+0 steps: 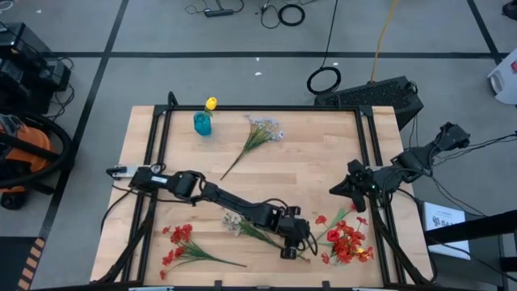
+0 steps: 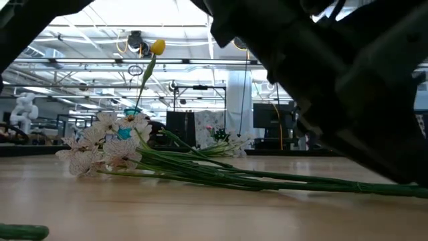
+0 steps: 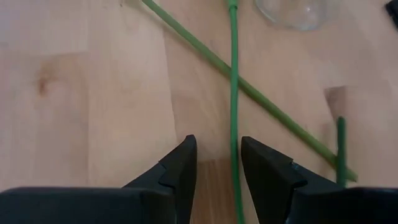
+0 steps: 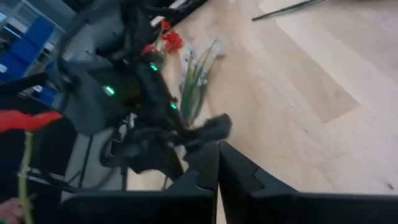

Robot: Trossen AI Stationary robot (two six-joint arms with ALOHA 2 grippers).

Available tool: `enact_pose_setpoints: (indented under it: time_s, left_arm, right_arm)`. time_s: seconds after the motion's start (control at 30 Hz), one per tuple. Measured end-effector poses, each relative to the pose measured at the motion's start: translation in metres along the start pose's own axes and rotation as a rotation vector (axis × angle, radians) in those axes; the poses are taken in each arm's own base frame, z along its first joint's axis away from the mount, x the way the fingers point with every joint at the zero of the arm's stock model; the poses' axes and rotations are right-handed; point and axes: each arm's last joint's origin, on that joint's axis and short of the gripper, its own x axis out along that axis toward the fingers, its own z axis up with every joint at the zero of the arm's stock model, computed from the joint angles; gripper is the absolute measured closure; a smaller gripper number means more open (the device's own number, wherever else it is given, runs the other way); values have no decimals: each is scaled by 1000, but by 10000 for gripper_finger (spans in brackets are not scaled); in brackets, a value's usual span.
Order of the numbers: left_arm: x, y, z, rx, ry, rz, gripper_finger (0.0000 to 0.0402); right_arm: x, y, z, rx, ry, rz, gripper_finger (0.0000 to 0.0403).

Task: Sort flowers into vase by color
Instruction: Put the yellow tulip into the blue vase

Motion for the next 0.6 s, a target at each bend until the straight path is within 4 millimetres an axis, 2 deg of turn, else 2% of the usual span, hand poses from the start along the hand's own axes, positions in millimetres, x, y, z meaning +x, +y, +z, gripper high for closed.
enact_pose_setpoints:
  time_s: [0.2,0.27,0.4,0.47,0.6]
  left_arm:
    - [0,-5,-9,14,80,29,276]
    - [0,-6,-11,22,91,65,299]
    - [-1,-5,-12,14,106,74,383]
    - [-2,-2,-13,5,122,77,392]
    - [-20,8,-12,-28,219,96,398]
  right_arm:
    - [0,0,0,15,-2,2,403]
    - [0,1,1,17,-7,7,403]
    - [0,1,1,23,-12,13,403]
    - [0,1,1,23,-12,12,403]
    - [0,1,1,37,-12,11,403]
